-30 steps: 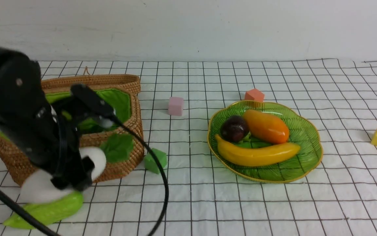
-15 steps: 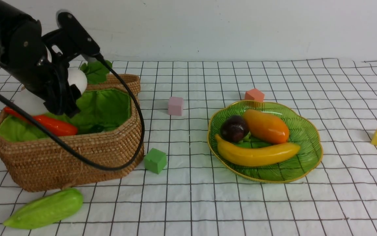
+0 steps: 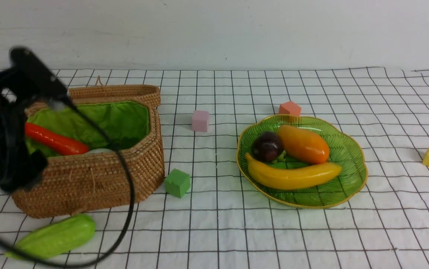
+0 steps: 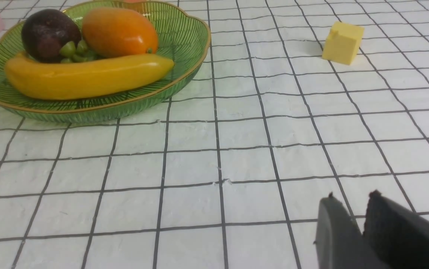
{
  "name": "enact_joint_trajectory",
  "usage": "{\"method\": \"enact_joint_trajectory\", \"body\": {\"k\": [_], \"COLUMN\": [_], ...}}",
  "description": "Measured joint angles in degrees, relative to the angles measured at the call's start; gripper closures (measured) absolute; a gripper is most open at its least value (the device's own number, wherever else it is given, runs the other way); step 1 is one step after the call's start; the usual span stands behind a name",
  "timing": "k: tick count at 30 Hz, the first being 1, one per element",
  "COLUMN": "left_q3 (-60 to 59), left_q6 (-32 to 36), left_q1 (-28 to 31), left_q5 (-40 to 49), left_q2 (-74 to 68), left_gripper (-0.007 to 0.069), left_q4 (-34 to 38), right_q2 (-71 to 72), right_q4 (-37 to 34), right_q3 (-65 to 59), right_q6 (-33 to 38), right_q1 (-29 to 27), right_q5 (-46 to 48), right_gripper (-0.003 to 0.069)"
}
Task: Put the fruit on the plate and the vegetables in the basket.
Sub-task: Take a chayote with your left arm and place it on the basket on the left.
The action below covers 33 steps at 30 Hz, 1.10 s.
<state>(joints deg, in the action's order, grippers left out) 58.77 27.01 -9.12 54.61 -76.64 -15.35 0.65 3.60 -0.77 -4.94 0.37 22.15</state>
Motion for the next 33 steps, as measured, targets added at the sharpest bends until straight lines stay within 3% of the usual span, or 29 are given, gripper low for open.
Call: {"method": "enact_joint_trajectory", "body": {"k": [5,6,9,18,21,26,33], "left_q3": [-11.82,-14.92,-16.68,-16.95,-16.19,-12.29,5.17], "left_q6": [9.19,10.65,11.31,10.42,9.84,12.63,20.75], "left_q1": [1.36,1.36,1.31,1.31,1.31,1.31,1.31], "left_q5": [-7.34,-12.34,-20.61,-27.06,-25.27,-15.84,3.23], "left_q2": [0.51,0.51,-0.77,-10.28,-11.57,-10.20,0.32], "left_gripper": [0.0039,0.0061,0.0076,0.0090,0.0179,0.0177,0.0177], "left_q4": [5.96,9.49,11.65,9.66,10.55,12.12,14.21], "right_q2": [0.00,0.00,0.00,0.00,0.00,0.00,0.00], "right_q4": [0.00,0.00,0.00,0.00,0.00,0.00,0.00], "right_q3": [0.00,0.00,0.00,0.00,0.00,0.00,0.00], "right_q6": [0.00,0.00,0.00,0.00,0.00,0.00,0.00], "right_q1": [0.00,0.00,0.00,0.00,0.00,0.00,0.00], "right_q5": [0.00,0.00,0.00,0.00,0.00,0.00,0.00], "right_gripper": [0.0503,0.0499,0.0495,0.0489,0.0489,0.0483,0.0473]}}
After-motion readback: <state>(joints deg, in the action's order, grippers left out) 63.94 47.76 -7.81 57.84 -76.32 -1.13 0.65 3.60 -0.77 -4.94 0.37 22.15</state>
